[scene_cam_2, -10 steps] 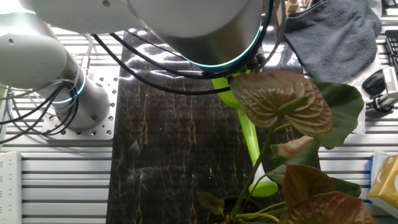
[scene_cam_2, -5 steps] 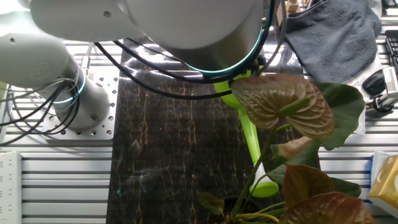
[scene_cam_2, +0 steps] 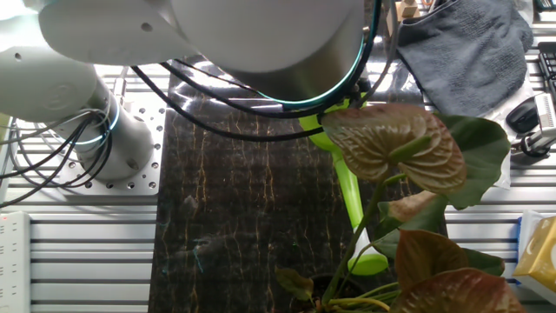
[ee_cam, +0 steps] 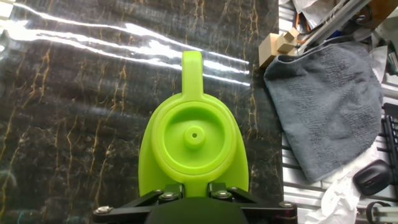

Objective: Water the plant

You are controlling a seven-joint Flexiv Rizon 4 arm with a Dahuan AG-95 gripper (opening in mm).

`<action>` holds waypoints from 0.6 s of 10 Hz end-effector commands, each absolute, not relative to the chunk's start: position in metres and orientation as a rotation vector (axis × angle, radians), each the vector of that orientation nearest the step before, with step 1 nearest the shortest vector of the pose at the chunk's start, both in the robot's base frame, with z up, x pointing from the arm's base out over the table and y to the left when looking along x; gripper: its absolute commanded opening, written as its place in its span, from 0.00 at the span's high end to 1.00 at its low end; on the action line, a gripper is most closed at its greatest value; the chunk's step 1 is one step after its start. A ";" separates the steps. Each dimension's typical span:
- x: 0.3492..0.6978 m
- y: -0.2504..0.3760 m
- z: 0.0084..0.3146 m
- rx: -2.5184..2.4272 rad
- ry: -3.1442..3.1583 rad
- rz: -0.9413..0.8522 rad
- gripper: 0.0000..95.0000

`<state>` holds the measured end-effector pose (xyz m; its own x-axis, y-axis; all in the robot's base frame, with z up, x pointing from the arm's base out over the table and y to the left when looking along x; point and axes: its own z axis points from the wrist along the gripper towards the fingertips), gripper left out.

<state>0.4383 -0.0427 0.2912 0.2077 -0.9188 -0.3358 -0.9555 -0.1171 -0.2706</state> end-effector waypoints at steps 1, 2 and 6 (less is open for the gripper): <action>0.438 -0.043 0.291 -2.063 1.738 0.121 1.00; 0.438 -0.043 0.292 -2.060 1.738 0.123 1.00; 0.438 -0.043 0.292 -2.055 1.735 0.127 1.00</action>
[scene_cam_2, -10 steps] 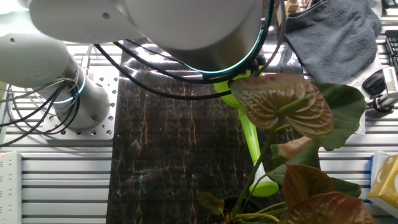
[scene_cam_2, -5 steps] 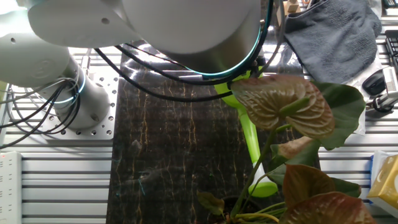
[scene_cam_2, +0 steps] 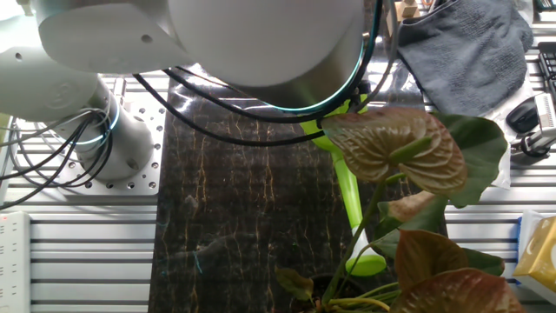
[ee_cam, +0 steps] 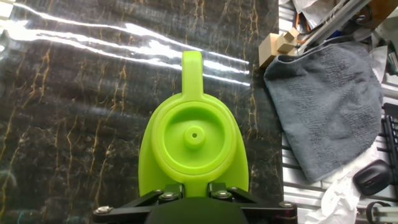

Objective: Water the plant

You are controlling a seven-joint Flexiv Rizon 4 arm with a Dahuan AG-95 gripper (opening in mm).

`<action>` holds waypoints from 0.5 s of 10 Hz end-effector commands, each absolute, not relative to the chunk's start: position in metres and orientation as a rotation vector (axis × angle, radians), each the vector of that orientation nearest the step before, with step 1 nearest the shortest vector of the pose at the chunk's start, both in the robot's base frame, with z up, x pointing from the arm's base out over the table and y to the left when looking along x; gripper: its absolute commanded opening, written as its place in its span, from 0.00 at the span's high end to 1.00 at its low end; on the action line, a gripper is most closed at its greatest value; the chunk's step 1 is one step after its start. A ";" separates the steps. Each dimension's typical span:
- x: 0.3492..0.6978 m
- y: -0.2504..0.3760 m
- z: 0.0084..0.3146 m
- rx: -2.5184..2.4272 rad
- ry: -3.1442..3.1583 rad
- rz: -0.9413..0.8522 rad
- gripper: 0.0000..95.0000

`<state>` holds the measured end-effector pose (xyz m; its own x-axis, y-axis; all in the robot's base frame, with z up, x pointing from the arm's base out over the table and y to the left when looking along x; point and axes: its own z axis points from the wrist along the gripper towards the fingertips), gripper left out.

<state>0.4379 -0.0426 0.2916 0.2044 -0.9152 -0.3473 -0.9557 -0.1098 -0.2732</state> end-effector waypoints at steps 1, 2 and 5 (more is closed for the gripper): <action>0.438 -0.043 0.292 -2.054 1.732 0.129 1.00; 0.438 -0.043 0.292 -2.055 1.729 0.129 1.00; 0.438 -0.043 0.292 -2.054 1.726 0.130 1.00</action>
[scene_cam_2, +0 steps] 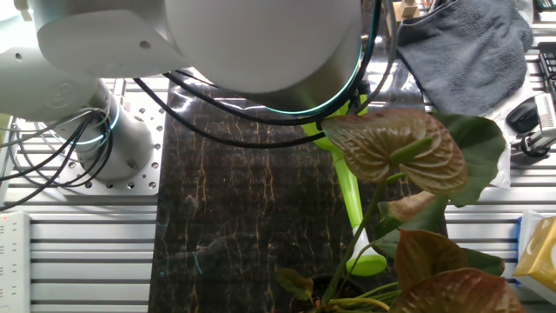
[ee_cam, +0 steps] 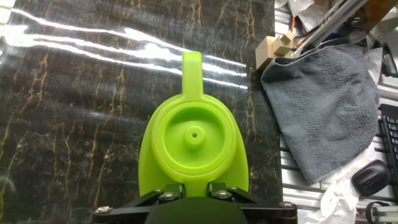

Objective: Water the plant

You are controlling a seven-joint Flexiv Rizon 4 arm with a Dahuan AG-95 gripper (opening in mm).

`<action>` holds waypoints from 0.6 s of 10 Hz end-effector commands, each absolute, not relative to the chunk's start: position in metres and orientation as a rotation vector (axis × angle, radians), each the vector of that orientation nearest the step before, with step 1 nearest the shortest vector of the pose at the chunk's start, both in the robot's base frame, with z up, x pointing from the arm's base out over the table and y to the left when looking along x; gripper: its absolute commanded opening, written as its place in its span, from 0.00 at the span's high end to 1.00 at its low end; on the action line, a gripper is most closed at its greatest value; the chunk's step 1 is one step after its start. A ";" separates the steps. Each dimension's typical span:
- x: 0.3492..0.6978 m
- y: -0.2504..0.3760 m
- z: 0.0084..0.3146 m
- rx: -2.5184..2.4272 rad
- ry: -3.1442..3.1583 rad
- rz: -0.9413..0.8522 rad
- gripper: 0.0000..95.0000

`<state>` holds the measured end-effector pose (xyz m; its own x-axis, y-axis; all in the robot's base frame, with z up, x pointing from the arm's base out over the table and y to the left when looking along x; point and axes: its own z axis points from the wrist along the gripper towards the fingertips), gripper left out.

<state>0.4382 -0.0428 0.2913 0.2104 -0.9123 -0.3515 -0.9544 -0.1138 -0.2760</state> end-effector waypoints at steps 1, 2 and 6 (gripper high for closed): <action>0.438 -0.043 0.292 -2.053 1.726 0.130 1.00; 0.438 -0.043 0.292 -2.053 1.726 0.131 1.00; 0.438 -0.043 0.292 -2.060 1.722 0.126 1.00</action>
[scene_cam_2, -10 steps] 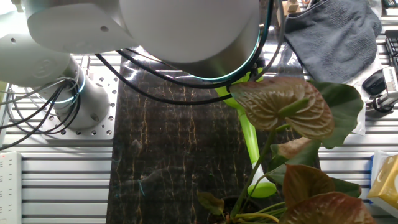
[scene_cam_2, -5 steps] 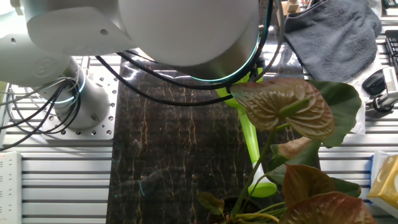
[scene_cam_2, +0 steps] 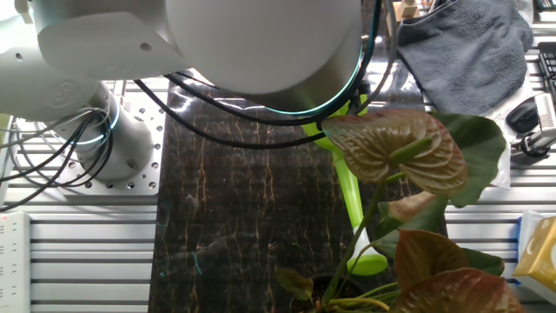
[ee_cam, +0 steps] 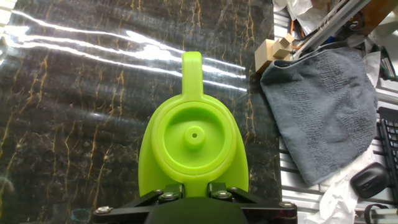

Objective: Water the plant

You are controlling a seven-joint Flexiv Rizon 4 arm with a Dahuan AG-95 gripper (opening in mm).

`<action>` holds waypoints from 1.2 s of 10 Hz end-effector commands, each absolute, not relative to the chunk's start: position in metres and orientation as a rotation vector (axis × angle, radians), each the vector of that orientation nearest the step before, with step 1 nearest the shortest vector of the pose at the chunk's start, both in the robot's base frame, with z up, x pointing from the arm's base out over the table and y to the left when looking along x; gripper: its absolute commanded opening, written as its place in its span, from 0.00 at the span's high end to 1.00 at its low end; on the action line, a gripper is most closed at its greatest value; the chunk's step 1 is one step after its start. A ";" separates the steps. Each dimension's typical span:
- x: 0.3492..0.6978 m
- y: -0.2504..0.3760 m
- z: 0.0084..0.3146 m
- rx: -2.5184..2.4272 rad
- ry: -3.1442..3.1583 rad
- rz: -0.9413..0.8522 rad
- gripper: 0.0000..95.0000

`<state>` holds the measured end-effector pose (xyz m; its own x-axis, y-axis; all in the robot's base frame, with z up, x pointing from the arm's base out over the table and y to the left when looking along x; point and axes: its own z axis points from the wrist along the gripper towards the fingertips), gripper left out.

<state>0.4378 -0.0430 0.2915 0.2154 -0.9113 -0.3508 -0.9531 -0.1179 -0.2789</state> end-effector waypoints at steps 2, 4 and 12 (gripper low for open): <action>0.437 -0.044 0.292 -2.057 1.718 0.135 1.00; 0.437 -0.044 0.292 -2.068 1.713 0.133 1.00; 0.435 -0.047 0.292 -2.072 1.742 0.122 1.00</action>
